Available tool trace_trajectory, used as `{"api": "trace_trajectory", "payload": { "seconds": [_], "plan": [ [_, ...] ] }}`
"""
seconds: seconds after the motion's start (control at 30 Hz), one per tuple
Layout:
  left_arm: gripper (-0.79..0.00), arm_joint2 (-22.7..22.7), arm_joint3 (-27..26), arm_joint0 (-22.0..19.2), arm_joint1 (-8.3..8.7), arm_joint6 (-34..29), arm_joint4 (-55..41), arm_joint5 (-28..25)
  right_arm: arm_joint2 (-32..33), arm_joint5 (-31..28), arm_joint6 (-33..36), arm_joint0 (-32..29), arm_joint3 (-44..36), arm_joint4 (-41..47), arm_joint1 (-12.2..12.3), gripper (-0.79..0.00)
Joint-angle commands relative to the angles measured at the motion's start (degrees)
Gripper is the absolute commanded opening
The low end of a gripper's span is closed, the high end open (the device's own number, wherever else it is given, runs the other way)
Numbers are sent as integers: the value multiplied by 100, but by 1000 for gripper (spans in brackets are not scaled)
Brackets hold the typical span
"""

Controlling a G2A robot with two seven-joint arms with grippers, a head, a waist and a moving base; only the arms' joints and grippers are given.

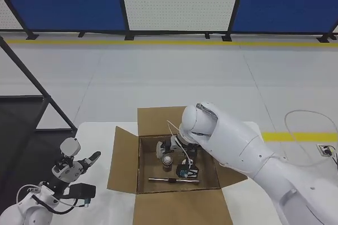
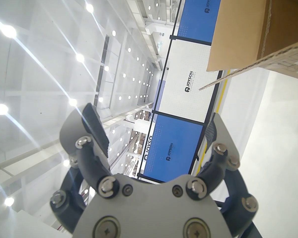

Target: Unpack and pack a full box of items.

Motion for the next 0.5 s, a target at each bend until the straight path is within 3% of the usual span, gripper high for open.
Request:
{"api": "trace_trajectory", "payload": {
  "seconds": [0.0,0.23,0.47],
  "plan": [
    [0,0,0,0,0,0,0,0,121,-487,118,58,-318,88,110,0],
    [0,0,0,0,0,0,0,0,243,-1229,859,90,-1495,762,690,0],
    [0,0,0,0,0,0,0,0,292,-2109,1739,84,-3058,1676,1546,0]
  ]
}}
